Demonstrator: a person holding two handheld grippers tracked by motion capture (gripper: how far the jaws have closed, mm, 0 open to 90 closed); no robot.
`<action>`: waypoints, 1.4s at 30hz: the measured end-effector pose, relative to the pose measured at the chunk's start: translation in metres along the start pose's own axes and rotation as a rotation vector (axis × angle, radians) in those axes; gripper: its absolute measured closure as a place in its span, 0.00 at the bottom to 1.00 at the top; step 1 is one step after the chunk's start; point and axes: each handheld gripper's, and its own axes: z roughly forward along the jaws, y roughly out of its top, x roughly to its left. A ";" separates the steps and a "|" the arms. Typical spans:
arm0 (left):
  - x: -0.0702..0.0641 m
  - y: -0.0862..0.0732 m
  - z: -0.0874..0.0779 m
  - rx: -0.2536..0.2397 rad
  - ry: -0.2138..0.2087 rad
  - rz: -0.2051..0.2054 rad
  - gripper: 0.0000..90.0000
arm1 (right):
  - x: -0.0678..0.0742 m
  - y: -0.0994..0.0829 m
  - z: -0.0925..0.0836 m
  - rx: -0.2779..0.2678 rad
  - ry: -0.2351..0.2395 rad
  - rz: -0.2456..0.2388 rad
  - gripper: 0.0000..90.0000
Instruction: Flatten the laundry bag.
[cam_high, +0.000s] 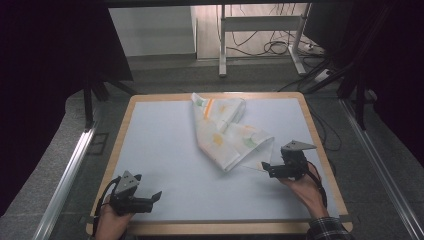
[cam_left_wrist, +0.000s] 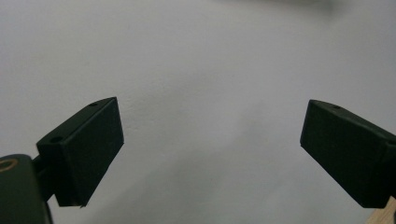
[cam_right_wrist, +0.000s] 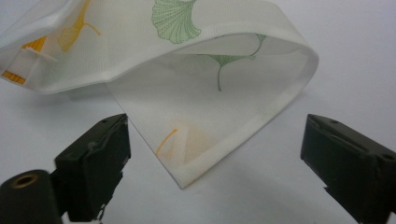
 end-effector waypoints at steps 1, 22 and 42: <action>0.000 0.000 0.000 0.001 0.000 0.000 0.06 | -0.001 0.001 0.001 0.004 -0.003 -0.001 0.13; 0.000 0.001 0.002 0.013 -0.001 -0.005 0.06 | -0.005 0.005 0.048 0.157 -0.033 -0.061 0.24; -0.002 0.002 0.002 0.018 0.024 0.007 0.07 | 0.024 0.011 0.036 0.213 0.052 -0.119 0.98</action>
